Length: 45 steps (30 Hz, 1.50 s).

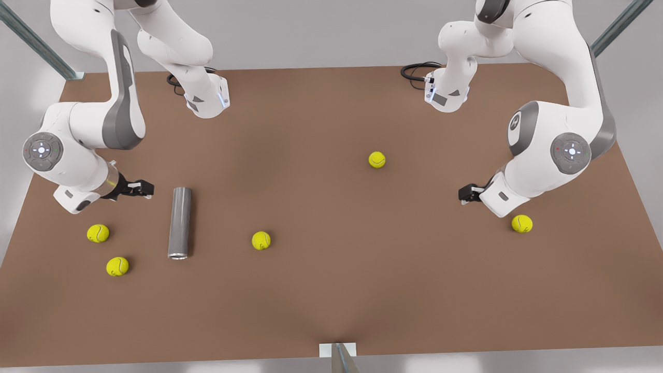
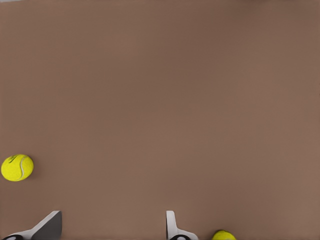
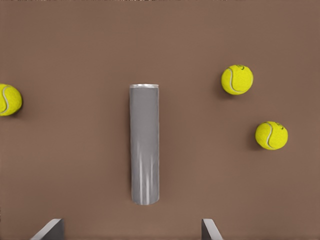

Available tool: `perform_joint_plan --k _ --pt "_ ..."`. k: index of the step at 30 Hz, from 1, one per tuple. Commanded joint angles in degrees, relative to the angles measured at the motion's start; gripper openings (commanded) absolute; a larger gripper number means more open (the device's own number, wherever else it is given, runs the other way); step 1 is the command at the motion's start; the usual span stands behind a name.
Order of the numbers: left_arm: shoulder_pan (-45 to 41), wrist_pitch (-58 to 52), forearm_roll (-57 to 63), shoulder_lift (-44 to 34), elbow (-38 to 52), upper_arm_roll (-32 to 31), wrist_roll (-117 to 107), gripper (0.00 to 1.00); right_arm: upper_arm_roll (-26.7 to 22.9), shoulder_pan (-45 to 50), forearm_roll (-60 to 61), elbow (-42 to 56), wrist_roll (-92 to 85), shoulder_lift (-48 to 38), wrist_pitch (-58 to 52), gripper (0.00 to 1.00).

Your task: Put the tennis tube upright

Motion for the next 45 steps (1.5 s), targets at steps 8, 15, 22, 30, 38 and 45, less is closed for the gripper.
perform_joint_plan --k 8,15,22,30,38,45 --pt "-0.42 -0.63 0.08 -0.46 0.09 0.05 -0.74 0.99 -0.08 -0.84 0.09 0.7 -0.26 1.23 2.0 1.0" --pt "-0.51 -0.46 0.26 -0.2 -0.26 -0.04 -3.29 0.99 0.27 -0.23 0.97 -0.35 0.26 7.74 3.93 1.0" --pt "-1.91 -0.19 2.55 0.42 -0.17 -0.13 -4.17 0.99 2.73 0.83 1.06 -14.59 8.44 9.85 16.41 1.0" --pt "-1.91 1.39 2.55 0.42 -0.7 -0.13 -4.17 0.99 2.64 -3.74 0.0 -16.43 2.99 15.82 26.61 1.0" --pt "-1.91 1.3 2.55 0.33 -0.7 -0.13 -4.25 0.99 2.64 -6.82 -2.11 -21.09 2.99 17.93 34.25 1.0" --pt "-2.0 1.3 2.55 0.33 -0.7 -0.13 -4.43 0.99 2.73 -6.73 -3.95 -23.11 3.08 19.52 37.16 1.0"
